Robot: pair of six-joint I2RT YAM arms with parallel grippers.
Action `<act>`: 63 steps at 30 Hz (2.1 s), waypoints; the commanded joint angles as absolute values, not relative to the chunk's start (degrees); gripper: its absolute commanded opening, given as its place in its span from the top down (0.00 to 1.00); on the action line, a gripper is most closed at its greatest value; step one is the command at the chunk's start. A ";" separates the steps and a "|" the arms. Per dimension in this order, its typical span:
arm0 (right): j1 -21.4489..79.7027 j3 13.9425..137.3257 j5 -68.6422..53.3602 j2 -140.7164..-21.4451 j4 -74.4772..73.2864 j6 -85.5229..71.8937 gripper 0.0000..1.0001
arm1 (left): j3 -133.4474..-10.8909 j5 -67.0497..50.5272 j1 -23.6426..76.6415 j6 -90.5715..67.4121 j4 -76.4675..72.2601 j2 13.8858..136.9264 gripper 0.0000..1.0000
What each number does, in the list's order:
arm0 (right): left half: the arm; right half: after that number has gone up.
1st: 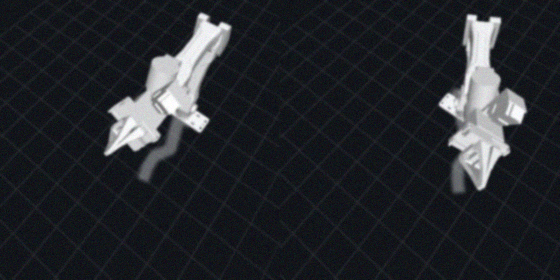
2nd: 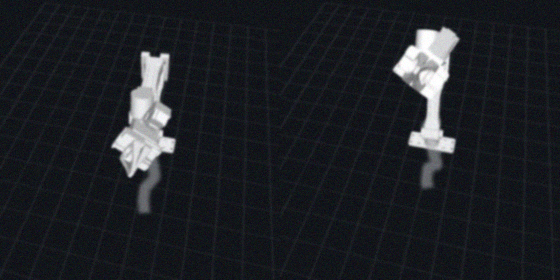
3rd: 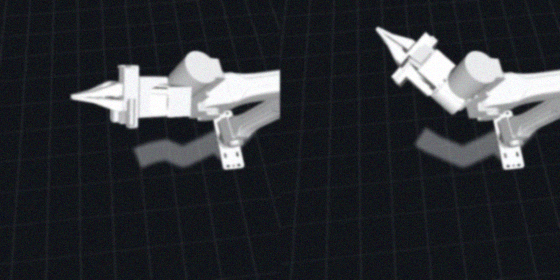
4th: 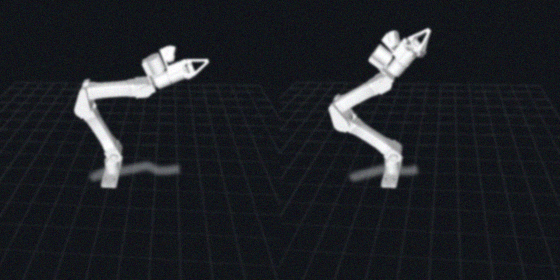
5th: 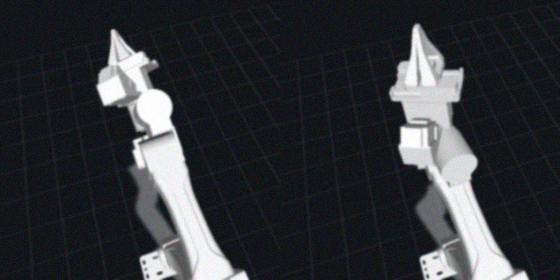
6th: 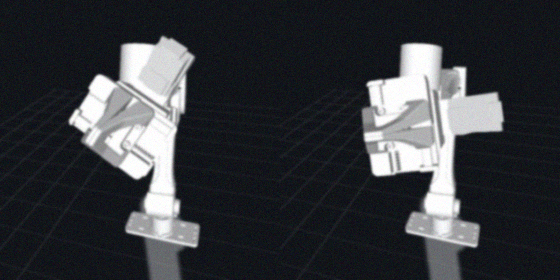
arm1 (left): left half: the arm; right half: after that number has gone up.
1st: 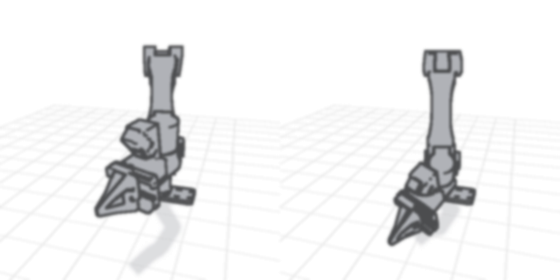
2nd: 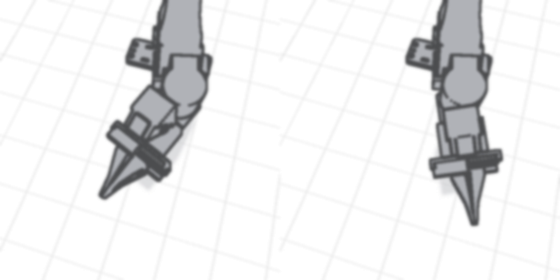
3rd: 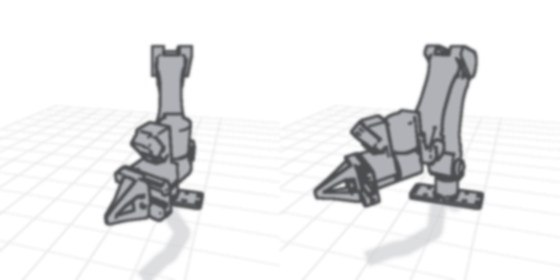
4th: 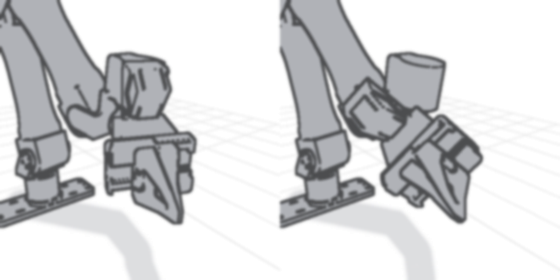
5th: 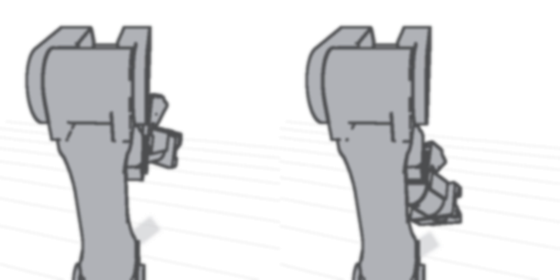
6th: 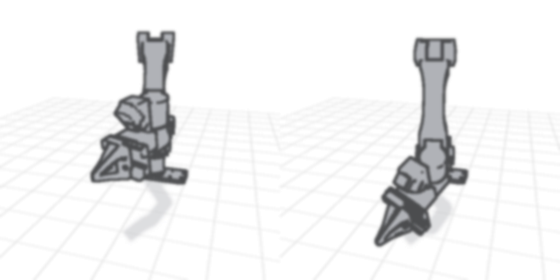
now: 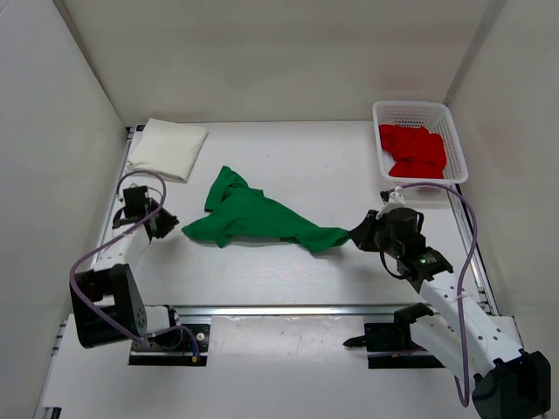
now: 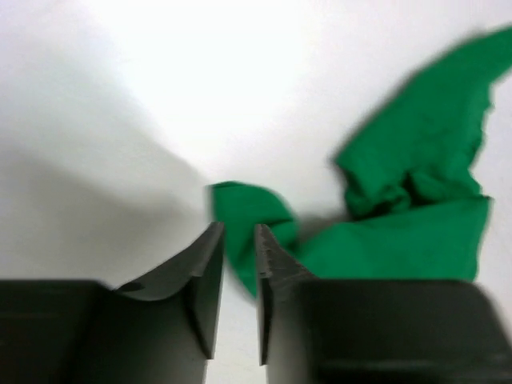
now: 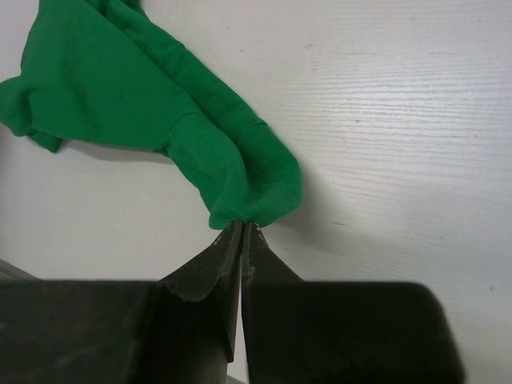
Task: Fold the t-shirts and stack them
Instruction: Flatten out the tshirt
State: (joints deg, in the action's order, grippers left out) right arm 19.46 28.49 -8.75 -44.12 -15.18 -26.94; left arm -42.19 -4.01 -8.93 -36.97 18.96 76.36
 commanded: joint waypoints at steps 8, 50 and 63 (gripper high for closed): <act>21.09 29.00 -9.14 -44.65 -13.35 -26.19 1.00 | -33.75 -5.89 -9.76 -44.03 9.14 77.42 0.61; 43.31 103.46 37.87 -61.84 -47.28 -10.13 1.00 | -87.96 -20.55 -3.33 -28.02 34.37 66.97 1.00; 13.53 120.06 -2.99 -92.09 -43.24 -6.24 1.00 | -84.66 -12.22 -5.27 -31.38 27.43 74.26 1.00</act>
State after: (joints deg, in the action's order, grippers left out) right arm 14.50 121.19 6.33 -84.29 -42.87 -8.08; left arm -89.56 -16.99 -5.85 -31.14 28.86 70.76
